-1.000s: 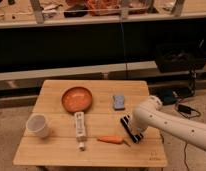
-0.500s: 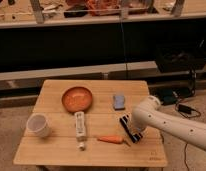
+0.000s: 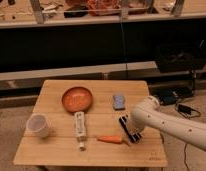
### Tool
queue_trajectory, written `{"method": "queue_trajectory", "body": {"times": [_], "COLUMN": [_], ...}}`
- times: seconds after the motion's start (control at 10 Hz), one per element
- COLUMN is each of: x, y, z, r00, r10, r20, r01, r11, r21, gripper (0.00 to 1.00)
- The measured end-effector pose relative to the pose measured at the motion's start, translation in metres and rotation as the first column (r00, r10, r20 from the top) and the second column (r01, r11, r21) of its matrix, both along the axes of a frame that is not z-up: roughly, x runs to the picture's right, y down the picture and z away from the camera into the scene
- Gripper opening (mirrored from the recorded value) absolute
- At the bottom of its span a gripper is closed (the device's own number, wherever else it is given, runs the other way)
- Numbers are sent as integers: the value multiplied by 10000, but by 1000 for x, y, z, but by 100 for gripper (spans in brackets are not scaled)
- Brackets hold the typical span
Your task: Push the eraser across the table
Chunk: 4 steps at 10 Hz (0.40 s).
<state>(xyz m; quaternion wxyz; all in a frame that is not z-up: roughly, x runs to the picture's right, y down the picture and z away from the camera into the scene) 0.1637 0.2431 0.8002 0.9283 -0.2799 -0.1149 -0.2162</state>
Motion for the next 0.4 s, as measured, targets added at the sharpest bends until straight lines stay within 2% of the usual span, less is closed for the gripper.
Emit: {"method": "queue_trajectory", "body": {"times": [0.4], "x": [-3], "y": [1], "z": [1], "r00": [9999], "r10": [-102], "r20": [101], "r01": [102], "r11": [9999], "r21": [33], "gripper": [1]}}
